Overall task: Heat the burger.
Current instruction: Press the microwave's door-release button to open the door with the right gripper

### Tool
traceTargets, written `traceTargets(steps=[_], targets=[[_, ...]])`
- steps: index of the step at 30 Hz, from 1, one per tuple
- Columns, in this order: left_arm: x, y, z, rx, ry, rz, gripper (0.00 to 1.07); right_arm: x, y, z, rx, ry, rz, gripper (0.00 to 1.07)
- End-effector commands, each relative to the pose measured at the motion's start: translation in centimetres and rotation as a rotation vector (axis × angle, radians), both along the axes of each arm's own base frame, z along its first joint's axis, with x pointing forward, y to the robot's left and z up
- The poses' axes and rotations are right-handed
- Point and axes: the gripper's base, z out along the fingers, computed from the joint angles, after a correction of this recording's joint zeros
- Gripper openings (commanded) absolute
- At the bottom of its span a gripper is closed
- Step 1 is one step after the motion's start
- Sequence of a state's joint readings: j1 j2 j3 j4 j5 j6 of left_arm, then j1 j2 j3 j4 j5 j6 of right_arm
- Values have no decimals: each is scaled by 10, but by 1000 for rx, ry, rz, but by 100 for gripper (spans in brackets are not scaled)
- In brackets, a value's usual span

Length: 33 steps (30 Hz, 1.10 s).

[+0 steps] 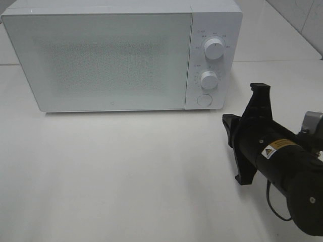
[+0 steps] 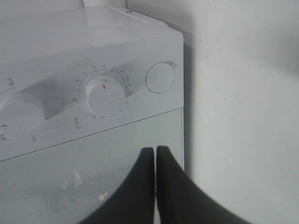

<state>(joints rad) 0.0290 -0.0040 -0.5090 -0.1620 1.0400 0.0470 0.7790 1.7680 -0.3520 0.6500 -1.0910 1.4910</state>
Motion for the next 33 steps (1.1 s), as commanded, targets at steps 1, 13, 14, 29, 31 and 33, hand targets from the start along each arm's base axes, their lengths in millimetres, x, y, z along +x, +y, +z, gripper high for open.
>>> traceTargets(steps=[1,13,14,29,31,33], targets=[[-2,0,0,-5,-27,1,100,7,7,-1,12,-13,2,0],[-2,0,0,-5,-27,1,100,44,14,-20,18,37,-97,0],[-2,0,0,-5,-27,1,100,47,14,-20,15,35,-100,0],[-2,0,0,-5,-27,1,100,84,28,-32,30,56,-96,0],[-2,0,0,-5,-27,1,100,88,27,-33,31,56,-102,0],[-2,0,0,-5,-27,2,100,91,25,-34,33,57,-110,0]])
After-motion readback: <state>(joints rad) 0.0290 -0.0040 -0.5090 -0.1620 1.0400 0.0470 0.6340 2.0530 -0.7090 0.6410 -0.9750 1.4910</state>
